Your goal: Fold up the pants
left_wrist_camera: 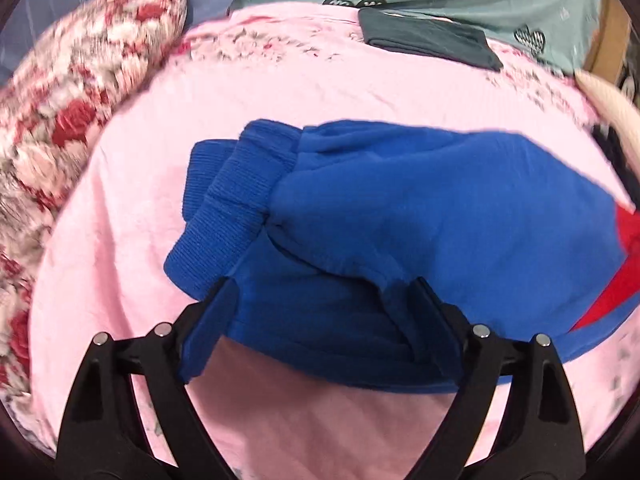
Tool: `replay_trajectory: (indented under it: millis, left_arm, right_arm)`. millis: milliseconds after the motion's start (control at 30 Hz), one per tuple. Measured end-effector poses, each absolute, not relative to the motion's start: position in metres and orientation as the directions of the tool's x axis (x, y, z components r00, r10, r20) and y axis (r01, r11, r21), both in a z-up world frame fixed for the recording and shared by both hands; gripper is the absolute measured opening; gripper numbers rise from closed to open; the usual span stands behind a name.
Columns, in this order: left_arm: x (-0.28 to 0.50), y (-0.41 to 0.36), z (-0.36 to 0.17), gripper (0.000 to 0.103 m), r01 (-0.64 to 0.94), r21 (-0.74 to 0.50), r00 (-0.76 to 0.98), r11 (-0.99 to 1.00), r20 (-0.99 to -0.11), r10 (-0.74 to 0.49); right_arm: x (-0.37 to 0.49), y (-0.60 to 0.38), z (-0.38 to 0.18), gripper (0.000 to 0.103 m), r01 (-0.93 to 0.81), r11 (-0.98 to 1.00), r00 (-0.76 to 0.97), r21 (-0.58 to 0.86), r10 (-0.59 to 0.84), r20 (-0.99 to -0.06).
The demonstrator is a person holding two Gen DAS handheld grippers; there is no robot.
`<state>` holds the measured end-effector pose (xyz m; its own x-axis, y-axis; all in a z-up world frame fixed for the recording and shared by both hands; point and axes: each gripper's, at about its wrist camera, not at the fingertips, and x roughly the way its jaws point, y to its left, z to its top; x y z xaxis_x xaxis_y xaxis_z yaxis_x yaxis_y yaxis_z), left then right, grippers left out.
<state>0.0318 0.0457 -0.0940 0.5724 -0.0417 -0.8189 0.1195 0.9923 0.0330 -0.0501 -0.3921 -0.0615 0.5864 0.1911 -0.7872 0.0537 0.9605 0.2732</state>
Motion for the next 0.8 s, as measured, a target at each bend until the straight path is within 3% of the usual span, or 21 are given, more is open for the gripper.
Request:
replay_trajectory:
  millis: [100,167,233,267,333,400,633,733,800]
  left_arm:
    - [0.03,0.051,-0.091,0.088,0.101,-0.009,0.572,0.995,-0.818,-0.066]
    - [0.024,0.045,-0.078,0.086,0.112,-0.003,0.596,0.994,-0.8,-0.07]
    - [0.016,0.038,-0.064,0.092,0.142,0.006,0.64,0.99,-0.763,-0.087]
    - [0.014,0.032,-0.062,0.097,0.138,0.042,0.663,0.99,-0.747,-0.061]
    - [0.026,0.031,-0.076,0.097,0.083,0.117,0.63,0.99,-0.775,0.038]
    - [0.04,0.05,-0.092,0.096,0.02,0.008,0.537,1.0,-0.844,-0.004]
    - [0.065,0.037,-0.046,0.097,0.067,-0.096,0.614,0.993,-0.78,-0.117]
    - [0.093,0.031,-0.061,0.097,0.02,-0.044,0.586,0.999,-0.809,-0.047]
    - [0.099,0.037,-0.076,0.097,-0.009,0.017,0.541,1.0,-0.841,0.019]
  right_arm:
    - [-0.041,-0.386,-0.081,0.034,0.072,0.962,0.55,0.262,0.181,-0.816]
    - [-0.051,-0.38,-0.065,0.035,0.012,0.953,0.605,0.304,0.235,-0.761]
    - [-0.058,-0.372,-0.051,0.038,-0.023,0.962,0.629,0.273,0.226,-0.744]
    - [-0.056,-0.368,-0.054,0.038,-0.032,0.964,0.615,0.263,0.227,-0.755]
    - [-0.044,-0.367,-0.078,0.039,0.004,0.969,0.536,0.245,0.205,-0.819]
    - [-0.043,-0.368,-0.08,0.038,0.017,0.967,0.538,0.253,0.204,-0.818]
    - [-0.003,-0.318,-0.039,0.039,-0.135,0.938,0.572,0.32,0.337,-0.747]
    - [0.035,-0.274,-0.043,0.04,-0.198,0.91,0.51,0.364,0.412,-0.755]
    - [0.059,-0.251,-0.062,0.04,-0.188,0.93,0.445,0.315,0.367,-0.817]
